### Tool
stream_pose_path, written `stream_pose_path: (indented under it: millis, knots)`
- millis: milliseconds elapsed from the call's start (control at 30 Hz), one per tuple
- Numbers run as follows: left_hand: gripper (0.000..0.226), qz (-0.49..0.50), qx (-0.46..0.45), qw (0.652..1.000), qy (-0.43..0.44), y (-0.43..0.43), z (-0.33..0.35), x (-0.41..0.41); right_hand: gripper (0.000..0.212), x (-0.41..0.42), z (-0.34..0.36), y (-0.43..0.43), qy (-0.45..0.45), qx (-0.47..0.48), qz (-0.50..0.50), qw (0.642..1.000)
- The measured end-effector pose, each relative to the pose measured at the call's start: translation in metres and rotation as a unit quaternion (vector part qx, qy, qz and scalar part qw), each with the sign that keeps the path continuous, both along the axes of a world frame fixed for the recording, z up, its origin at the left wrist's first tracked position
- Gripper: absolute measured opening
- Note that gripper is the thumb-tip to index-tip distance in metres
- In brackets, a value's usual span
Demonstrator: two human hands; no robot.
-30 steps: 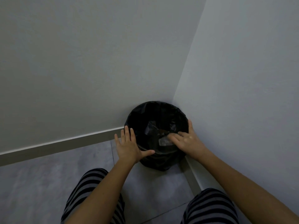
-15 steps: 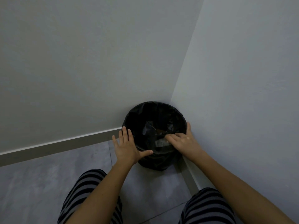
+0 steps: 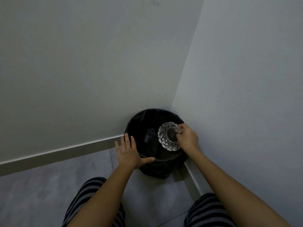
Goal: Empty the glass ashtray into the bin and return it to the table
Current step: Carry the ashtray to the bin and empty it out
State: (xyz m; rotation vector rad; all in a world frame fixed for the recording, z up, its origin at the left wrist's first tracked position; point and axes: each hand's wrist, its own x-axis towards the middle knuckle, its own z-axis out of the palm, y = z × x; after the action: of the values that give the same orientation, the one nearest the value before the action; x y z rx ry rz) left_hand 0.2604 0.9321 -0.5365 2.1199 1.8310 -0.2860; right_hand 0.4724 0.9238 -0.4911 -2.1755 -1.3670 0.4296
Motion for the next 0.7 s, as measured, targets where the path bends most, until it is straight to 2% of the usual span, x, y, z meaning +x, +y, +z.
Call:
stream_pose_path:
  millis: [100,233,400,533,700]
  knots:
    - [0.128,-0.047,0.015,0.996,-0.070,0.005,0.005,0.006,0.015,-0.004,0.008,0.007,0.106,-0.011,-0.051,0.993]
    - [0.131,-0.099,0.082,0.970,-0.208,0.016,0.025,0.023,0.012,-0.009,0.016,0.011,0.162,0.005,-0.064,0.985]
    - [0.139,-0.151,0.135,0.953,-0.226,0.028,0.046,0.032,0.020,-0.016,0.032,0.013,0.268,0.026,-0.024,0.963]
    - [0.136,-0.148,0.143,0.946,-0.252,0.032,0.055,0.034,0.024,-0.008,0.040,0.016,0.274,0.041,0.027,0.960]
    - [0.131,-0.165,0.154,0.941,-0.253,0.032,0.065,0.031,0.058,0.010,0.048,0.009,0.204,0.016,0.235,0.950]
